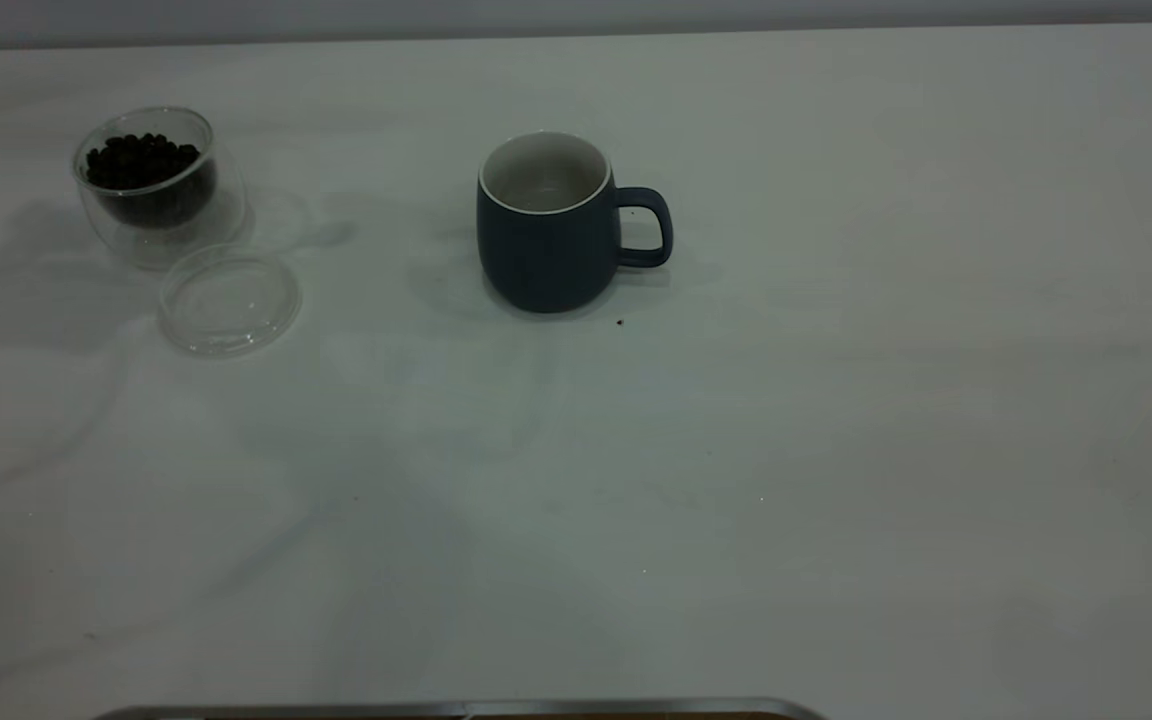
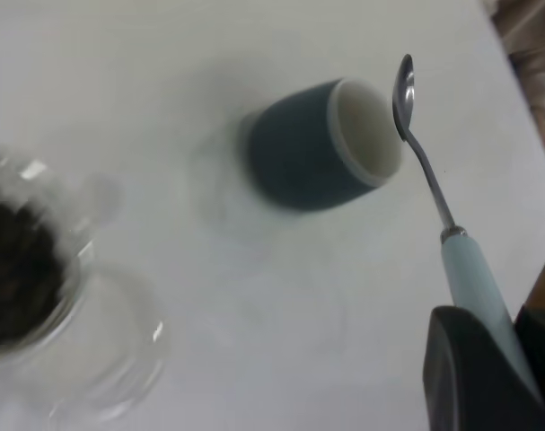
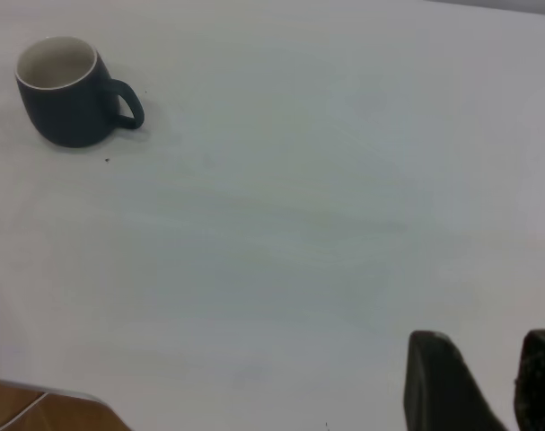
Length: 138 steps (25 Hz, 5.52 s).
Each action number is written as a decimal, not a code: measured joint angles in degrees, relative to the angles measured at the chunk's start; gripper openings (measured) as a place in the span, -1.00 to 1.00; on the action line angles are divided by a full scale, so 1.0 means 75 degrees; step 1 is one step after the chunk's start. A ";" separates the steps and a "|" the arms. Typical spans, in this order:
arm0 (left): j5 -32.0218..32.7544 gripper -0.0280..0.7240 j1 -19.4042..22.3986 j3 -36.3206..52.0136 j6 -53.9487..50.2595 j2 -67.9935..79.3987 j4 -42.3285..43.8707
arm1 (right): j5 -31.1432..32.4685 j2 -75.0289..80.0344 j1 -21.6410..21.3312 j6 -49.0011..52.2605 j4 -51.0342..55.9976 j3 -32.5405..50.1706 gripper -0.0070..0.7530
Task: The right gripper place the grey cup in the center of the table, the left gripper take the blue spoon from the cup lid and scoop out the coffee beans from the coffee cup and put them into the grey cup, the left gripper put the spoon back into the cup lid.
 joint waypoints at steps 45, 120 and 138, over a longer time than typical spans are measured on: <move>-0.0878 -0.57 0.0703 -0.0037 -0.0991 0.3467 -0.0172 | 0.0000 -0.0001 0.0000 0.0000 0.0000 0.0000 -0.35; 0.0001 0.40 -0.2438 0.4694 -0.8497 -0.9134 0.7291 | 0.0000 -0.0001 0.0000 0.0000 0.0007 0.0000 -0.35; -0.0271 0.40 -0.2525 0.7042 -0.8474 -1.4332 0.6982 | 0.0000 -0.0001 0.0000 0.0000 0.0019 0.0000 -0.35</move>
